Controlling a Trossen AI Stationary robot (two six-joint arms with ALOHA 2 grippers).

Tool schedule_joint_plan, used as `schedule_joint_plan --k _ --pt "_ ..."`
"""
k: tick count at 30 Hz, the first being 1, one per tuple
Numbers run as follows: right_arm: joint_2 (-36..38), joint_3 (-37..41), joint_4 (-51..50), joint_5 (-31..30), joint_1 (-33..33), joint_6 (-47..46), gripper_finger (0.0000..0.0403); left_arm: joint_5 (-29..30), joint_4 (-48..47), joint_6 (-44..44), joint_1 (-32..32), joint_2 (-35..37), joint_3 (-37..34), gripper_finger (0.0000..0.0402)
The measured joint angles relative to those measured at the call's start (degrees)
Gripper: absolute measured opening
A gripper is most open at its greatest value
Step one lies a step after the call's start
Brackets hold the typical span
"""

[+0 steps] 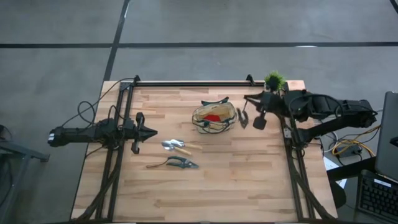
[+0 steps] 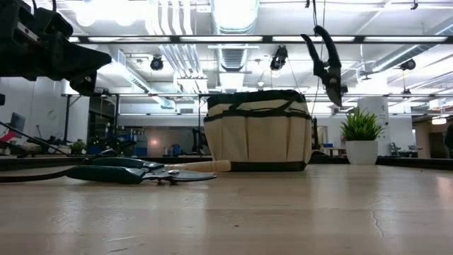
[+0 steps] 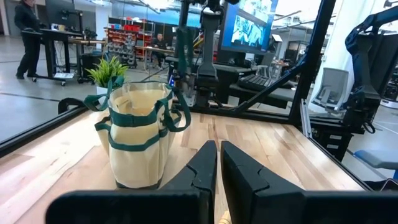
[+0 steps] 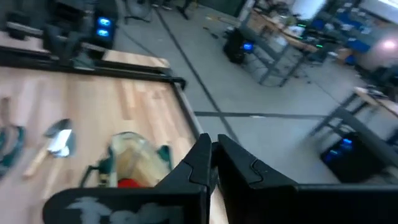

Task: Pick & Place Garden tools in Gardening bag
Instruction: Put the green scissors into the brown bag

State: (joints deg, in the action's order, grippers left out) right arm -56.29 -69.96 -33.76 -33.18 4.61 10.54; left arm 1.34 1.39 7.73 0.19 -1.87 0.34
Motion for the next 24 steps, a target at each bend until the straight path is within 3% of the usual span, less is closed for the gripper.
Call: schedule_joint_plan --k 5,15,24 --pt "0.0 -0.7 -0.8 -4.5 -2.1 0.6 0.0011 0.0 0.0 0.0 0.0 0.0 0.0 0.0026" --pt "-1.8 -0.4 0.2 -4.0 -5.8 -0.3 0.0011 0.0 0.0 0.0 0.0 0.0 0.0 0.0026" --pt "-8.1 -0.4 3.7 -3.0 -6.2 2.0 0.0011 0.0 0.0 0.0 0.0 -0.1 0.0 0.0026"
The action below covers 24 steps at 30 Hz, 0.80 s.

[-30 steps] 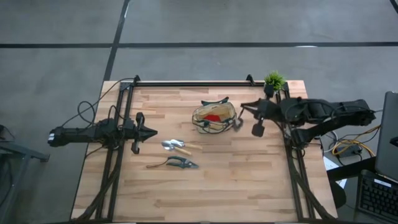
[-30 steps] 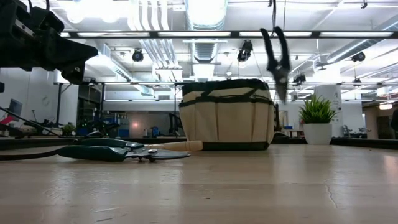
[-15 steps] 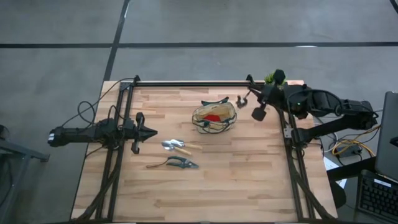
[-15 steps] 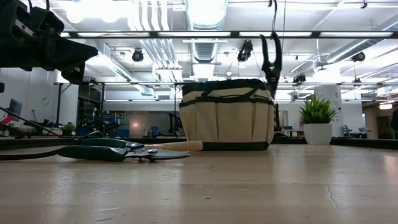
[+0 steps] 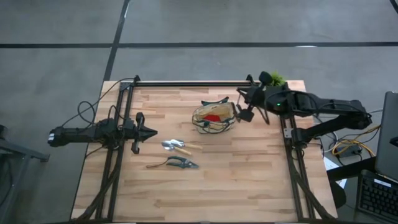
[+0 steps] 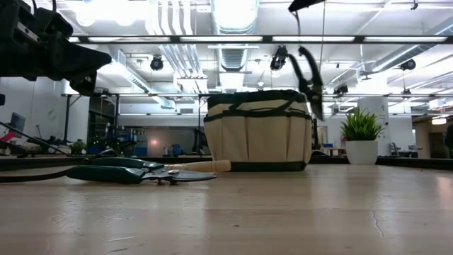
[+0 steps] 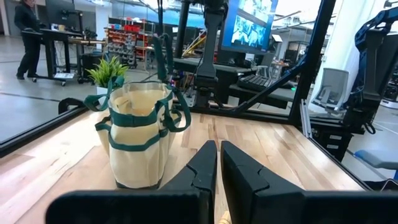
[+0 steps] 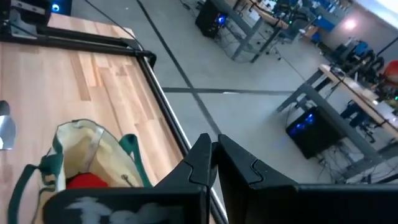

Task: Pick & Place Garden tools in Gardening bag
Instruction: Put the green scissors into the brown bag

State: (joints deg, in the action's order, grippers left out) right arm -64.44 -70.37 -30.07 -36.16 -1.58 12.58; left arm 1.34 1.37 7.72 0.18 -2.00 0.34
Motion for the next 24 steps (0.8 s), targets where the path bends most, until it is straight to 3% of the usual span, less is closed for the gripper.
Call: schedule_joint_plan --k 17,24 --pt "-1.3 -2.0 2.8 -2.8 -3.0 3.9 0.0011 0.0 0.0 0.0 0.0 0.0 0.0 0.0026" --pt "-1.3 -0.6 2.4 1.6 -3.8 -1.8 0.0011 0.0 0.0 0.0 0.0 0.0 0.0 0.0026"
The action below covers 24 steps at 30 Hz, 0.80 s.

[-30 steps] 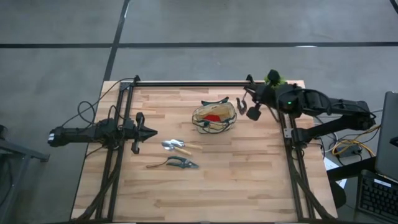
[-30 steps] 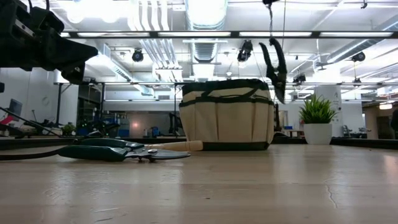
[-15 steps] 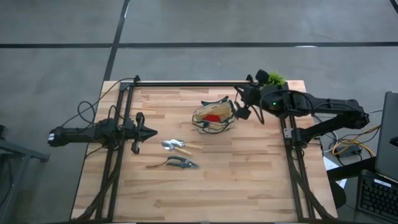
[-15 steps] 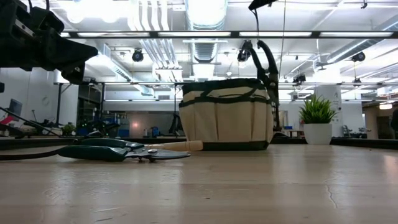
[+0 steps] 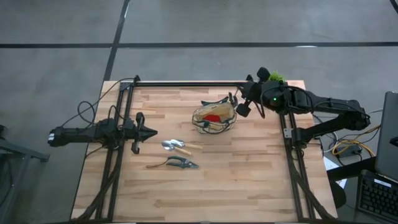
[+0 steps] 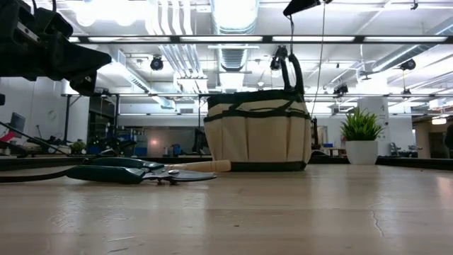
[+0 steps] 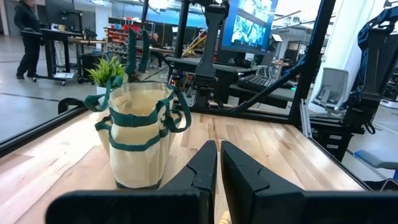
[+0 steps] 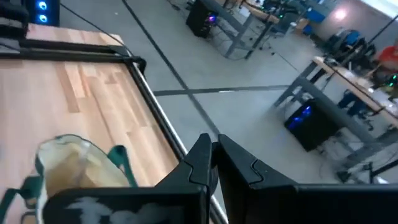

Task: Pick & Place Garden tools in Gardening bag
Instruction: Put the green scissors into the brown bag

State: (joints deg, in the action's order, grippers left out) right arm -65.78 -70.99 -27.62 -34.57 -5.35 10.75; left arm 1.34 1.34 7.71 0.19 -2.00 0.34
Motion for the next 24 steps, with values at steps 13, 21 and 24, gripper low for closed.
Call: schedule_joint_plan --k 13,21,24 --pt "0.0 -1.5 -0.1 1.3 0.1 -4.4 0.0011 0.0 0.0 0.0 0.0 0.0 0.0 0.0026" --pt "0.0 -2.4 -1.2 3.1 0.5 -5.9 0.0011 0.0 0.0 0.0 0.0 0.0 0.0 0.0026" --pt "0.0 -2.7 -2.6 3.1 0.5 -7.8 0.0011 0.0 0.0 0.0 0.0 0.0 0.0 0.0026"
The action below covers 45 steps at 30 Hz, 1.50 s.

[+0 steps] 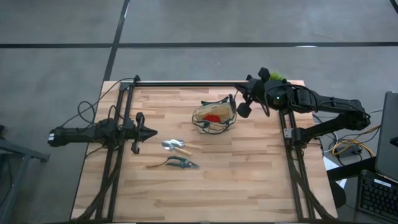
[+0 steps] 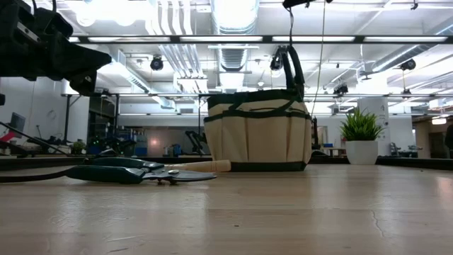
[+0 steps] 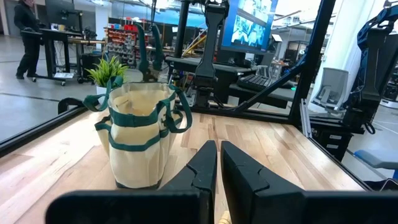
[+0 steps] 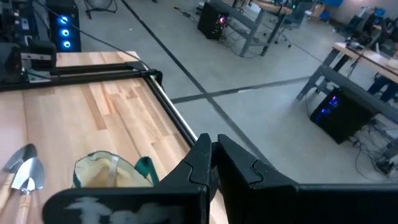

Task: Pick & Place Garden tools in Gardening bag
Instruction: Put the green scissors into the brown bag

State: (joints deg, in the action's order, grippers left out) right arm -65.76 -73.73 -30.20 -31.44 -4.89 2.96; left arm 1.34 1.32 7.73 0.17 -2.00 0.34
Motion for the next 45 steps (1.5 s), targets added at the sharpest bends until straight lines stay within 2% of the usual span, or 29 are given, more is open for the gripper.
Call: schedule_joint_plan --k 14,19,23,39,45 --pt "0.0 2.8 -2.4 0.0 0.8 -3.0 0.0011 0.0 0.0 0.0 0.0 0.0 0.0 0.0026" --pt "0.1 3.1 -8.5 -5.9 1.3 -5.7 0.0011 0.0 0.0 0.0 0.0 0.0 0.0 0.0026" --pt "0.2 3.3 -12.6 -7.6 1.4 -7.9 0.0011 0.0 0.0 0.0 0.0 0.0 0.0 0.0026" --pt "-2.3 6.9 -12.9 -2.6 3.1 -12.1 0.0011 0.0 0.0 0.0 0.0 0.0 0.0 0.0026" --pt "-2.6 7.8 -13.0 -2.6 3.1 -12.9 0.0011 0.0 0.0 0.0 0.0 0.0 0.0 0.0026"
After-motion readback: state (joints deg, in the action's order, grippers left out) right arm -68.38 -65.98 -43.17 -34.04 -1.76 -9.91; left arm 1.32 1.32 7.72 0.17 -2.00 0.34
